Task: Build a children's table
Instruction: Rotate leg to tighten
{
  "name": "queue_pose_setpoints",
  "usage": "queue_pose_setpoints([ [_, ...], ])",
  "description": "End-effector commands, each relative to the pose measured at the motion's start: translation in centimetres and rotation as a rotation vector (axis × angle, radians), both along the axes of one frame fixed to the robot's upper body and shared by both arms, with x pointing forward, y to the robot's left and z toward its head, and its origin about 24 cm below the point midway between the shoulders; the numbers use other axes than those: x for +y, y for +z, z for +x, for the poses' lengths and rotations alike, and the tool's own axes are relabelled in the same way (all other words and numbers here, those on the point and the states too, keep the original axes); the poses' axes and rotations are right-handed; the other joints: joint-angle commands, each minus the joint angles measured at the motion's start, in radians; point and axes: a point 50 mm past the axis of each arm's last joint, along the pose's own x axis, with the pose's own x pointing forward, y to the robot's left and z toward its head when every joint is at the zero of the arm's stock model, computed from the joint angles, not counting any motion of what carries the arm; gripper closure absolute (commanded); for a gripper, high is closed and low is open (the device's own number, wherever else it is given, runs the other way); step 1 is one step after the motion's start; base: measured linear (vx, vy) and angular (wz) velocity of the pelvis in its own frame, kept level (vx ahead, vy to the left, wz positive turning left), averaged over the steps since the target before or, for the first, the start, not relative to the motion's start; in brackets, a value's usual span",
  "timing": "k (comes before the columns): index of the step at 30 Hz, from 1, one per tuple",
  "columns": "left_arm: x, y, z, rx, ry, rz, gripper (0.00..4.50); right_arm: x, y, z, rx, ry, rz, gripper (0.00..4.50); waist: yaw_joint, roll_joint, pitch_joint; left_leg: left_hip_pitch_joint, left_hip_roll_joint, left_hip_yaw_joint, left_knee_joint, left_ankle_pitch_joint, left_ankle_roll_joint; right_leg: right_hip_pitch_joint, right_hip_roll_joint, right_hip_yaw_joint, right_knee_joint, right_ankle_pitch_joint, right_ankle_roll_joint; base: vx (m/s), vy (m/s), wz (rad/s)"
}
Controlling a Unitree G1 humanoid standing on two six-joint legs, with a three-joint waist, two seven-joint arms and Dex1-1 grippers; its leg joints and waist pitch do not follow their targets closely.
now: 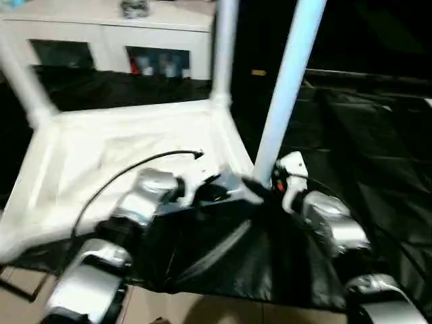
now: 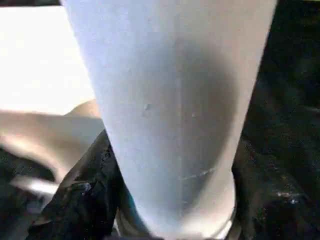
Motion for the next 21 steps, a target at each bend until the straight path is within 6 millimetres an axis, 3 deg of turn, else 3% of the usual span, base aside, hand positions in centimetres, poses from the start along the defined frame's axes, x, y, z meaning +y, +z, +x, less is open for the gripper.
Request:
queue_pose_setpoints([
  [1, -1.9, 0.8, 0.4, -0.043, 0.03, -0.02, 4.5, 3.5, -1.8, -1.1, 0.072, 0.096, -0.03, 1.86, -0.007, 0.001, -0.048, 0.015, 0.015, -0.018, -0.072, -0.402, -0.007, 0.021, -0.045, 0.024, -0.097, -0.518, -0.123, 0.0, 0.0, 0.0],
  [2, -2.4, 0.7, 0.3, -0.051, 0.013, -0.018, 4.5, 3.9, -1.6, -1.1, 0.045, 0.105, -0.064, 1.86, -0.006, -0.002, -0.049, 0.014, 0.013, -0.017, -0.071, -0.405, 0.002, 0.021, -0.045, 0.023, -0.099, -0.529, -0.118, 0.0, 0.0, 0.0],
  [4, -2.5, 0.4, 0.1, -0.074, -0.037, 0.039, 4.5, 4.2, -1.0, -0.5, -0.018, 0.095, -0.112, 1.16, -0.005, 0.002, -0.049, 0.015, 0.014, -0.019, -0.072, -0.405, 0.009, 0.019, -0.048, 0.024, -0.101, -0.536, -0.113, 0.0, 0.0, 0.0],
  [7, -1.8, 0.3, 0.0, -0.071, -0.054, 0.047, 4.5, 3.5, -0.3, 0.1, -0.033, 0.089, -0.089, 0.94, -0.006, -0.002, -0.05, 0.01, 0.015, -0.018, -0.073, -0.391, 0.014, 0.024, -0.047, 0.025, -0.095, -0.501, -0.126, 0.0, 0.0, 0.0],
  [10, -0.9, 0.3, 0.0, -0.064, -0.07, 0.055, 4.5, 2.9, 0.1, 0.1, -0.029, 0.156, -0.033, 0.73, -0.005, -0.006, -0.053, 0.006, 0.019, -0.016, -0.074, -0.373, 0.026, 0.028, -0.044, 0.029, -0.085, -0.416, -0.156, 0.0, 0.0, 0.0],
  [14, 0.3, 0.4, -0.3, -0.05, -0.127, 0.047, 4.5, 1.4, 0.2, -0.2, -0.04, 0.259, -0.084, 0.29, -0.001, -0.004, -0.056, 0.0, 0.02, -0.012, -0.07, -0.315, 0.04, 0.037, -0.047, 0.032, -0.071, -0.313, -0.198, 0.0, 0.0, 0.0],
  [19, 1.5, 0.4, -1.0, -0.013, -0.243, 0.052, 4.5, -0.5, 0.3, -0.7, -0.033, 0.395, -0.142, 0.29, 0.007, -0.01, -0.062, -0.001, 0.022, -0.004, -0.06, -0.235, 0.072, 0.043, -0.045, 0.032, -0.056, -0.208, -0.241, 0.0, 0.0, 0.0],
  [21, 1.9, 0.6, -1.2, 0.009, -0.277, 0.042, 4.5, -1.0, 0.6, -1.0, -0.02, 0.459, -0.101, 0.29, 0.014, -0.006, -0.066, -0.005, 0.026, -0.002, -0.056, -0.181, 0.089, 0.048, -0.042, 0.031, -0.04, -0.116, -0.267, 0.0, 0.0, 0.0],
])
